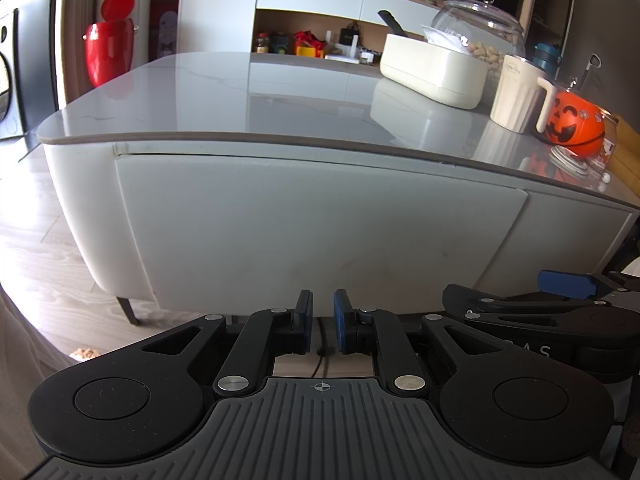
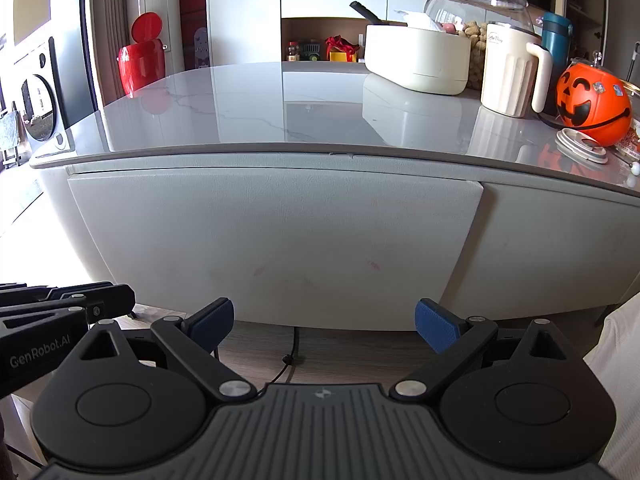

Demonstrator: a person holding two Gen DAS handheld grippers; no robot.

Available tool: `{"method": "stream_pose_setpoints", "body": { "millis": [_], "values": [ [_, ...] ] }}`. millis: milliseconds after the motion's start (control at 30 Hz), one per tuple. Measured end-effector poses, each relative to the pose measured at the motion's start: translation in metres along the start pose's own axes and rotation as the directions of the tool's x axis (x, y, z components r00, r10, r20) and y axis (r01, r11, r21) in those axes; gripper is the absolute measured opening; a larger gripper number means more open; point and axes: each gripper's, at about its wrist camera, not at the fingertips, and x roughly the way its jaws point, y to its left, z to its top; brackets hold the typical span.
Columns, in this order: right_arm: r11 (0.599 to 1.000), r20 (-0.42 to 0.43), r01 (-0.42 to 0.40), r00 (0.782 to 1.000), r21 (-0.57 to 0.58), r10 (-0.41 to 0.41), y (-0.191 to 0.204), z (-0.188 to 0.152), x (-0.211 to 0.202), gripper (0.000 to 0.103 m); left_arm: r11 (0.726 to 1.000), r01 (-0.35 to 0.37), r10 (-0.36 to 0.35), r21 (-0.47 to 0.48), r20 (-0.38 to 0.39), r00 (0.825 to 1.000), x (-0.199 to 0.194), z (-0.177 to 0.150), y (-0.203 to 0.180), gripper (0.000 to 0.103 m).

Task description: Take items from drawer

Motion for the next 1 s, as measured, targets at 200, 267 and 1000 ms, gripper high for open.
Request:
{"method": "stream_pose_setpoints", "body": {
  "millis": [200, 267, 1000],
  "values": [
    [1.0, -0.001, 0.0, 1.0, 0.0, 0.0, 0.0002, 0.0001, -0.0002, 0.098, 1.0, 0.0, 0.0, 0.0, 0.001, 1.0, 0.0007, 0.0011, -0.0008, 0.013],
    [1.0, 0.0, 0.0, 1.0, -0.001, 0.0, 0.0002, 0.0003, -0.0003, 0.098, 1.0, -0.001, 0.001, 0.001, 0.0, 1.0, 0.0007, 0.0009, -0.0008, 0.013],
    [0.998, -0.04, -0.043, 0.998, 0.047, 0.045, -0.0067, 0.0031, 0.0046, 0.098, 0.999, -0.002, 0.001, -0.046, -0.023, 1.0, 0.0049, 0.0084, 0.0031, 0.013]
  ]
}}
